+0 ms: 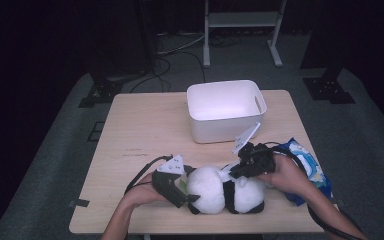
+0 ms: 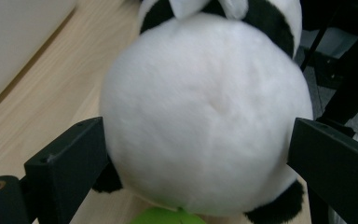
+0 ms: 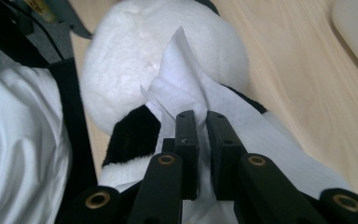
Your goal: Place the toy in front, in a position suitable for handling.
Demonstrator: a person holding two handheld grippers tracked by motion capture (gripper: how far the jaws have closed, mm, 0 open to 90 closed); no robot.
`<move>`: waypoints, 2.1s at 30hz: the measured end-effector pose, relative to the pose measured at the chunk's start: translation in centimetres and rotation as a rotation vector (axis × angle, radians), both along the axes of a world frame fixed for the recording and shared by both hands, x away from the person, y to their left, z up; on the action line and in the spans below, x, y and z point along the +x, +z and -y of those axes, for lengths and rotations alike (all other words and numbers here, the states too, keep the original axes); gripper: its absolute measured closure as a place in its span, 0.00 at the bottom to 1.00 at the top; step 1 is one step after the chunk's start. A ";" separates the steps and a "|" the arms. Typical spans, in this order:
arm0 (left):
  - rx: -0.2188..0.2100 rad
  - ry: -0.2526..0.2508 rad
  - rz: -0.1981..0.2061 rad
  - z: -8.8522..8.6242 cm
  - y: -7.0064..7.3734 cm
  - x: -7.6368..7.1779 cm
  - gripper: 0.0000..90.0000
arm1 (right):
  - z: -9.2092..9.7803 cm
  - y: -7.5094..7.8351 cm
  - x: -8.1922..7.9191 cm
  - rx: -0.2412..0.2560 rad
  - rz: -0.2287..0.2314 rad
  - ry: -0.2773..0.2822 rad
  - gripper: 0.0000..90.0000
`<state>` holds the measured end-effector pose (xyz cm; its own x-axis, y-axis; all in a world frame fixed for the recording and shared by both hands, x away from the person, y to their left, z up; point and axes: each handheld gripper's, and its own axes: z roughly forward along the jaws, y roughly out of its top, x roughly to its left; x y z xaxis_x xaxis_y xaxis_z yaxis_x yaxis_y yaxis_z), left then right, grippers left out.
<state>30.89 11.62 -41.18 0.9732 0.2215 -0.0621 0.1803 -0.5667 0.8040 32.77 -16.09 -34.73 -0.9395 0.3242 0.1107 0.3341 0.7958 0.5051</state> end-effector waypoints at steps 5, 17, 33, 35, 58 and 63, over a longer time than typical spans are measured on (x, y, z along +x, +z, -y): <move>-0.016 0.004 -0.024 0.1 0.1 0.0 0.04 | -0.1 -0.3 -1.4 0.042 -0.007 0.040 0.92; 0.036 -0.052 -0.062 0.8 -0.9 -0.3 0.14 | -3.9 0.4 -1.9 0.022 0.038 0.110 0.93; 0.049 -0.066 -0.025 0.8 -0.9 -0.6 0.15 | -6.1 0.1 -1.1 -0.031 0.036 0.120 0.93; 0.049 -0.067 -0.021 0.8 -0.9 -0.7 0.15 | -4.4 0.2 -1.3 -0.033 0.031 0.097 0.93; 0.052 -0.065 -0.011 0.9 -0.8 -0.8 0.15 | 4.0 1.8 -3.4 0.035 0.059 -0.045 0.92; 0.058 -0.069 -0.001 0.9 -0.8 -0.8 0.15 | 4.2 2.0 -2.7 0.042 0.064 -0.067 0.92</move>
<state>30.07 10.69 -41.98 0.9863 0.1569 -0.0519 0.1396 -0.6234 0.7694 30.11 -20.27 -32.78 -0.9215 0.3826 0.0664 0.3518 0.7502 0.5598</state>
